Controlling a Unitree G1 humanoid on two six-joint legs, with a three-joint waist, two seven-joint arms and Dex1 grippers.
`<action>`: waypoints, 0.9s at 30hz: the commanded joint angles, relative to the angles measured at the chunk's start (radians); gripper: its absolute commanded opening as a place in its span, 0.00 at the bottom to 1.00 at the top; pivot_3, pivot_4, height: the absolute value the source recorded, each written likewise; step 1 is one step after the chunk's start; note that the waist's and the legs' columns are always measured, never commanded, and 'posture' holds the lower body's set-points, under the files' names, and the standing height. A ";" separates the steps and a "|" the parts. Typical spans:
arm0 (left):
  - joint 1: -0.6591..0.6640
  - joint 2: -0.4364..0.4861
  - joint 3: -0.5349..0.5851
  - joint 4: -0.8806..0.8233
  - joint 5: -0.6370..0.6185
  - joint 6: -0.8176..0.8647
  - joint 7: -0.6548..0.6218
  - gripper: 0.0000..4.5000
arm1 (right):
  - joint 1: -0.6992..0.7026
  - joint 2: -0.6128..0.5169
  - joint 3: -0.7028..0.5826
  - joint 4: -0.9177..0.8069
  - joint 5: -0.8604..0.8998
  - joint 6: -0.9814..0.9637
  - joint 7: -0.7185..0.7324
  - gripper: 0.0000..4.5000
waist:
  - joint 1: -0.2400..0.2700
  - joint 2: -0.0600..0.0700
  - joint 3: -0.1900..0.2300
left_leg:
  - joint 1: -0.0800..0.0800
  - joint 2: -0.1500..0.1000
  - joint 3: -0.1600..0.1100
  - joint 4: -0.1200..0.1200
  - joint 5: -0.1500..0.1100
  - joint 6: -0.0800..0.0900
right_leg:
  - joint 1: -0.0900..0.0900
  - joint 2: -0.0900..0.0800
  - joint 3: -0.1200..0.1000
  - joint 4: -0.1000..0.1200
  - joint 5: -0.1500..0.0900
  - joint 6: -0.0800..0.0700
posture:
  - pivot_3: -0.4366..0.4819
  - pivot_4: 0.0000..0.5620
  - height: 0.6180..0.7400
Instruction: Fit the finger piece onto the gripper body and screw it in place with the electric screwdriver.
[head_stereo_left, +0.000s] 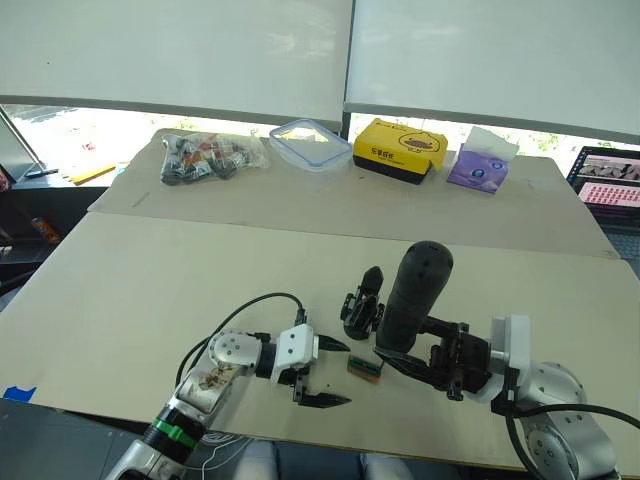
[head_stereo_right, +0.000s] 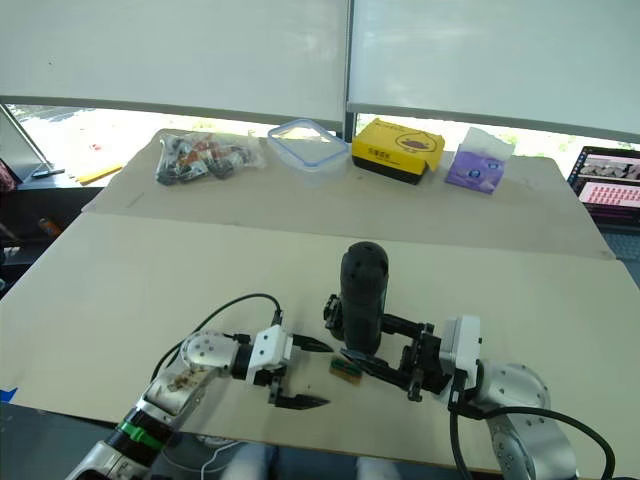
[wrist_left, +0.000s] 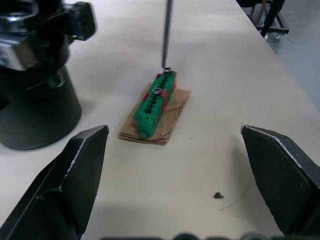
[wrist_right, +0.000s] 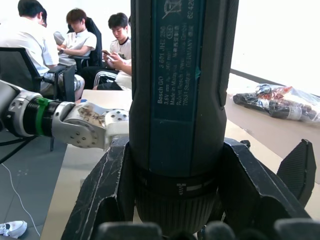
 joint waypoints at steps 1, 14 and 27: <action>0.047 0.008 -0.054 -0.014 0.019 0.015 -0.003 1.00 | -0.019 -0.003 -0.013 -0.058 0.032 -0.021 -0.011 0.42 | 0.000 0.000 0.000 | 0.000 0.000 0.000 -0.001 0.000 0.000 | 0.000 0.000 0.000 0.000 0.000 0.000 | 0.48 0.27 1.00; 0.035 -0.005 -0.070 0.000 0.028 0.019 0.012 1.00 | -0.022 0.003 0.005 -0.038 0.012 -0.043 -0.007 0.42 | 0.002 0.000 0.000 | 0.001 0.000 0.000 -0.001 0.000 0.000 | 0.000 0.000 0.000 -0.001 0.000 -0.001 | 0.48 0.27 1.00; 0.016 -0.018 -0.075 0.000 0.029 0.043 0.018 1.00 | -0.016 0.005 0.013 -0.027 -0.012 -0.068 -0.008 0.42 | 0.007 0.000 0.000 | 0.001 0.000 0.000 -0.001 0.000 0.000 | 0.000 0.000 0.000 -0.001 0.000 -0.001 | 0.48 0.27 1.00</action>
